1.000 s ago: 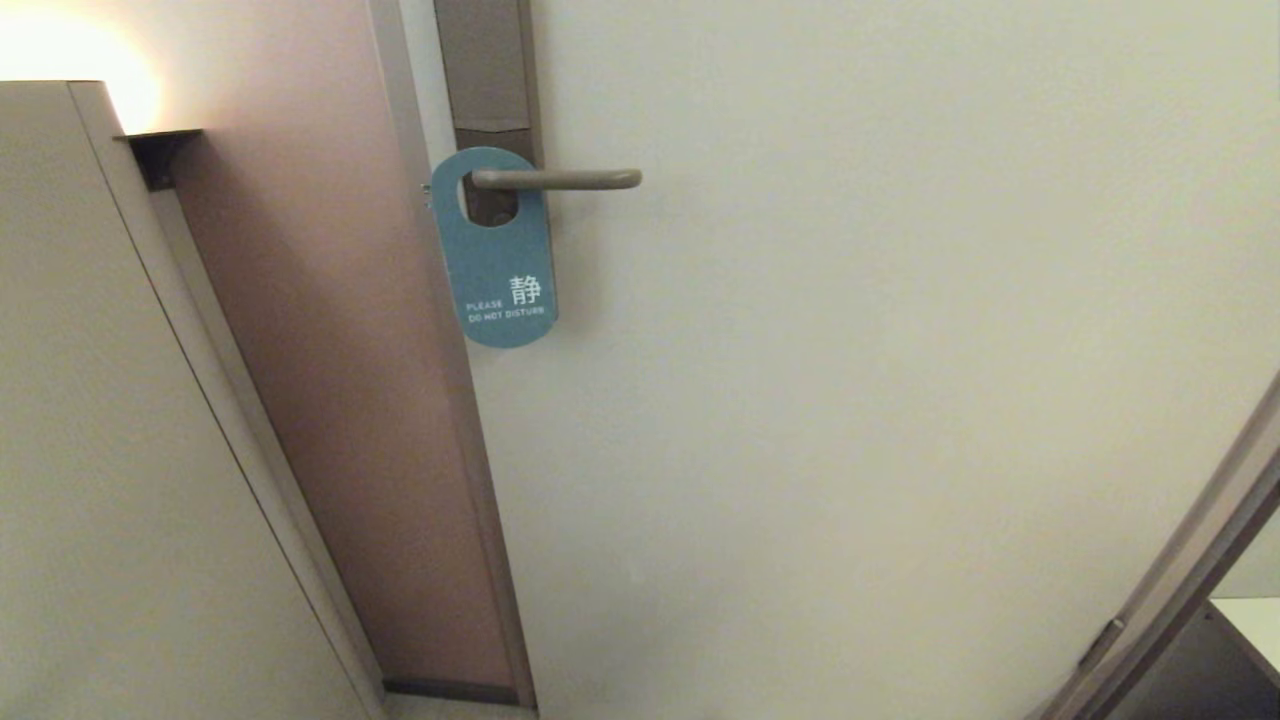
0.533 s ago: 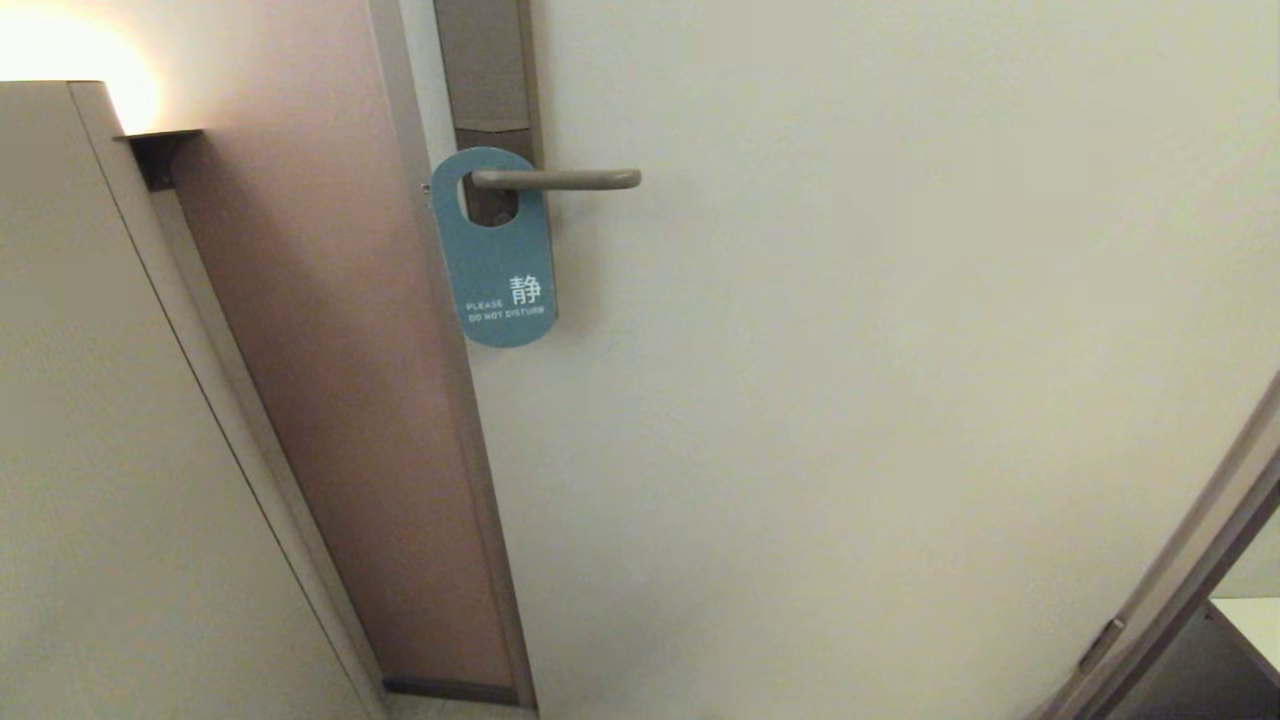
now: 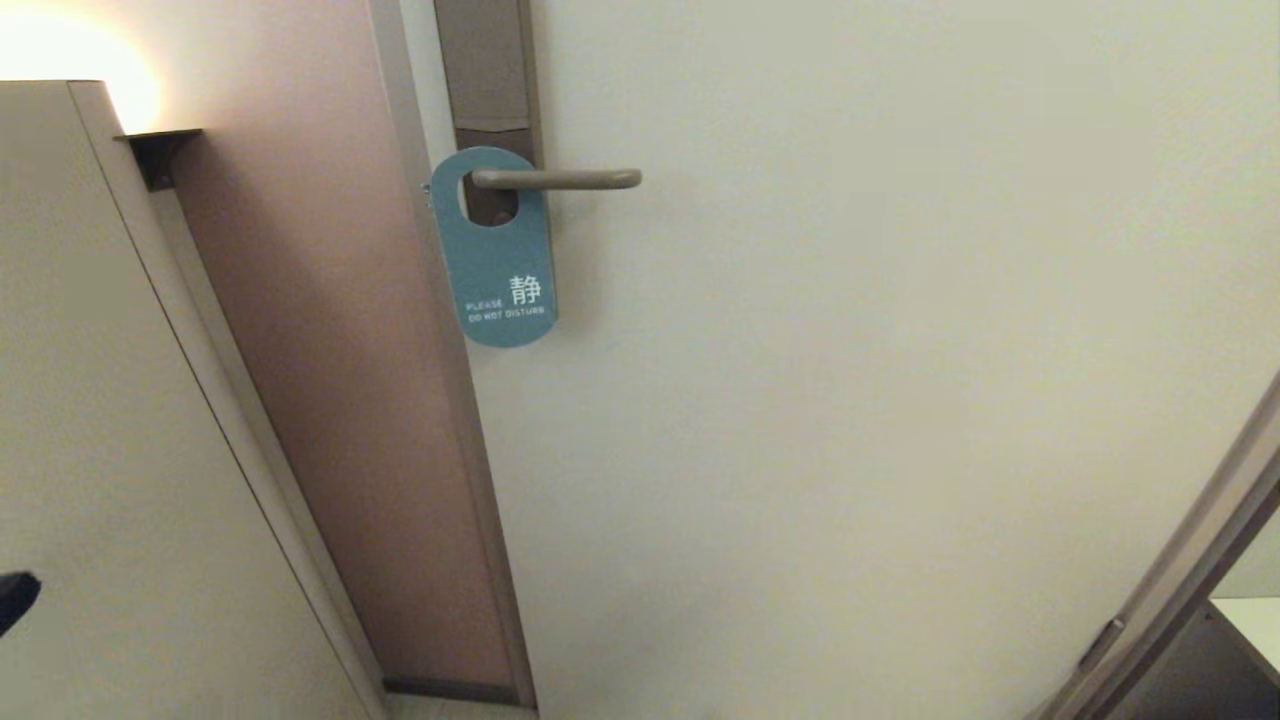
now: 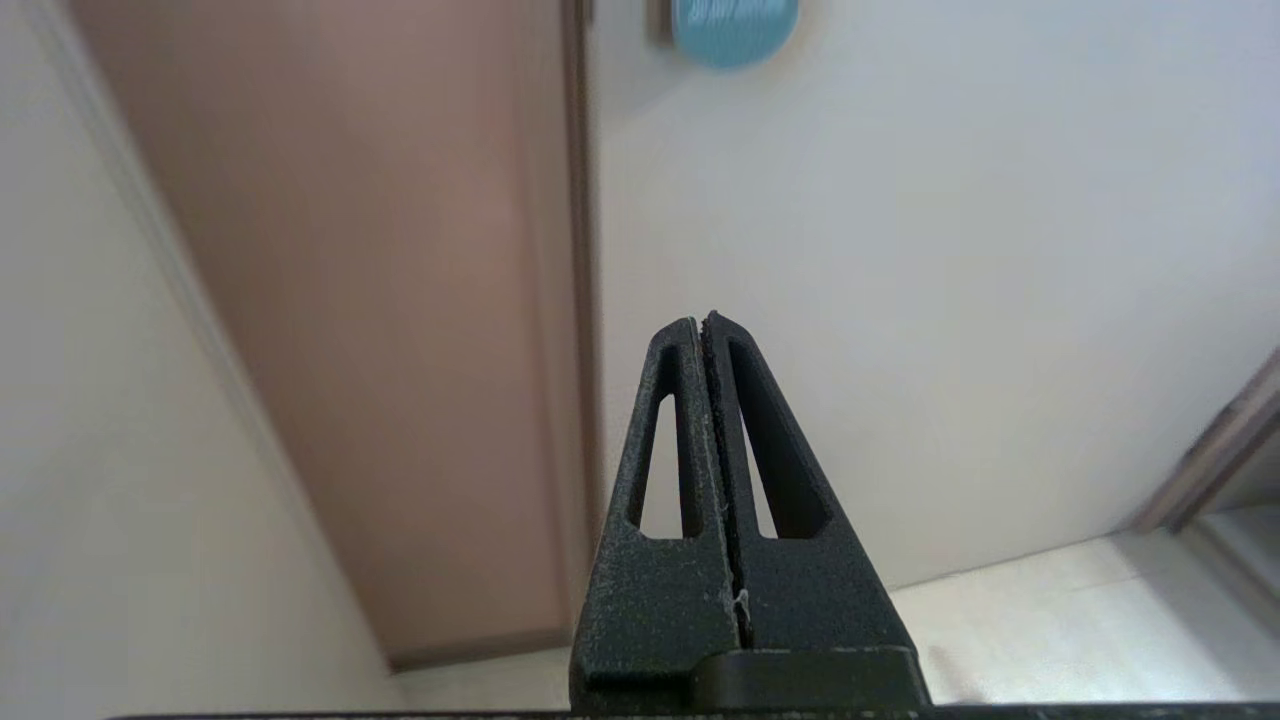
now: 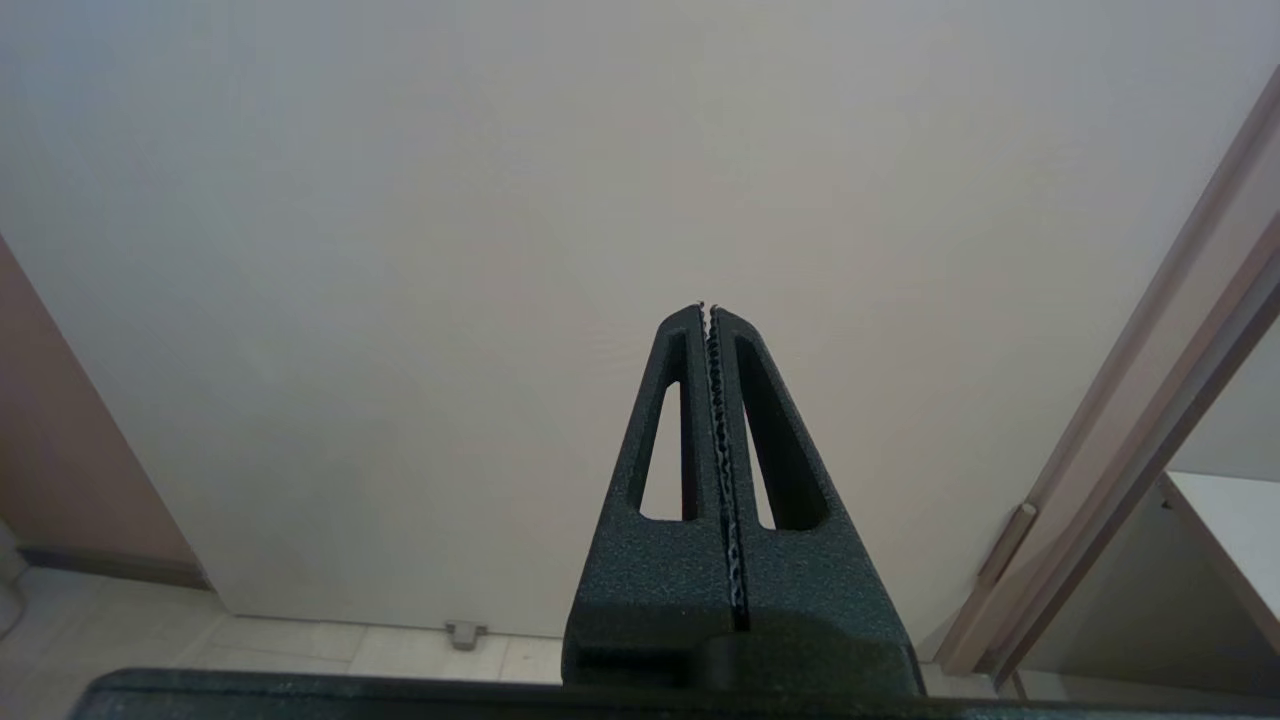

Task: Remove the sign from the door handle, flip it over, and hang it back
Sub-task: Take down the sign

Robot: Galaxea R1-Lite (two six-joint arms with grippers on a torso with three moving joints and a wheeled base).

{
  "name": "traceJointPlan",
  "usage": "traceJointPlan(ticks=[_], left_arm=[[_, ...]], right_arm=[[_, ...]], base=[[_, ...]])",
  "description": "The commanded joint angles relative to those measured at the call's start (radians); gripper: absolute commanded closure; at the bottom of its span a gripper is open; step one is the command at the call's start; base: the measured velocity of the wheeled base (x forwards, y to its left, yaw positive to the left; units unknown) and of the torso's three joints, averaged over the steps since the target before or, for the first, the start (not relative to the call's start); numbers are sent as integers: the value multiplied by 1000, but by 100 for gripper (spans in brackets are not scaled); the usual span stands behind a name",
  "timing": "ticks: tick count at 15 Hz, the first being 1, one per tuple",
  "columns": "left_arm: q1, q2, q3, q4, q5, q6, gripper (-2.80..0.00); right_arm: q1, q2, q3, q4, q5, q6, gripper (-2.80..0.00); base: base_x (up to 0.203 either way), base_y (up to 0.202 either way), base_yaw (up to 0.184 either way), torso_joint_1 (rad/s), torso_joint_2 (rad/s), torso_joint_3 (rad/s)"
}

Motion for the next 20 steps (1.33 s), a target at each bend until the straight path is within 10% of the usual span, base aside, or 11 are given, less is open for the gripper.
traceJointPlan(ticks=[1,11,20], left_arm=[[-5,141,-33,-26,-2,-3,0],[121,396,-155,-135,-128,11,0],[225,615,60,-591,-257,18,0]], right_arm=[[0,0,0,0,0,-1,0],[0,0,0,0,0,-1,0],[0,0,0,0,0,-1,0]], base=[[0,0,0,0,0,0],[0,0,0,0,0,0],[0,0,0,0,0,0]])
